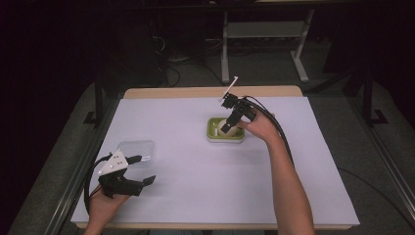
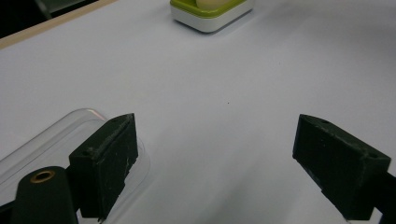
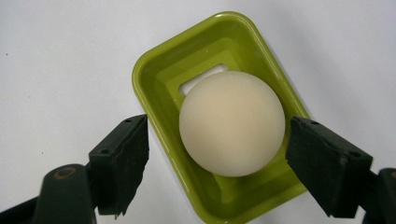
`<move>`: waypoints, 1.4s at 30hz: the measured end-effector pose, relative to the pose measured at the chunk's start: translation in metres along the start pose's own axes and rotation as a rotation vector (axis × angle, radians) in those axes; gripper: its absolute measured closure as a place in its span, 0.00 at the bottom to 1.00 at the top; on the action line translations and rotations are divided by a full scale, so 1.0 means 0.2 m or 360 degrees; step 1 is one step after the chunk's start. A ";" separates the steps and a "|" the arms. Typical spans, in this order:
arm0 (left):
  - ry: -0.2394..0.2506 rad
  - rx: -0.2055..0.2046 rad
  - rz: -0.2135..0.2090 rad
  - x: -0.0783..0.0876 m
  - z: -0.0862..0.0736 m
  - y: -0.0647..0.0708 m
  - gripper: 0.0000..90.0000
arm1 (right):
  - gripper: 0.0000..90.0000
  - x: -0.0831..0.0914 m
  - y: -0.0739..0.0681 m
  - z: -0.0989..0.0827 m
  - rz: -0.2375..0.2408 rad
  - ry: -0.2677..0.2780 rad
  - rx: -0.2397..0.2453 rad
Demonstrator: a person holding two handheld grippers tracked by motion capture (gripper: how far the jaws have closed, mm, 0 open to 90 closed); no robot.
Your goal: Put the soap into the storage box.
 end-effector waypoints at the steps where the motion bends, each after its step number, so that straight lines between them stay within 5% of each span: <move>1: -0.0001 0.0002 -0.0003 0.00 0.00 0.00 0.15 | 0.23 0.00 0.00 0.00 0.0003 -0.0001 0.0011; 9: -0.0007 0.0006 -0.0003 0.00 0.00 0.00 0.15 | 0.24 0.07 -0.02 -0.01 0.0005 0.0078 0.0025; 42: -0.0015 -0.0004 0.0000 -0.01 0.00 0.00 0.15 | 0.23 0.19 -0.06 -0.21 0.0019 0.0160 -0.0016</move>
Point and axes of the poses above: each handheld gripper's, and its own axes: x roughly backward along the jaws, z roughly out of its top, y roughly to its right, the point moved 3 cm from there along -x, roughly forward along the jaws, and after that the axes turned 11 degrees about y, right-handed, at the moved point
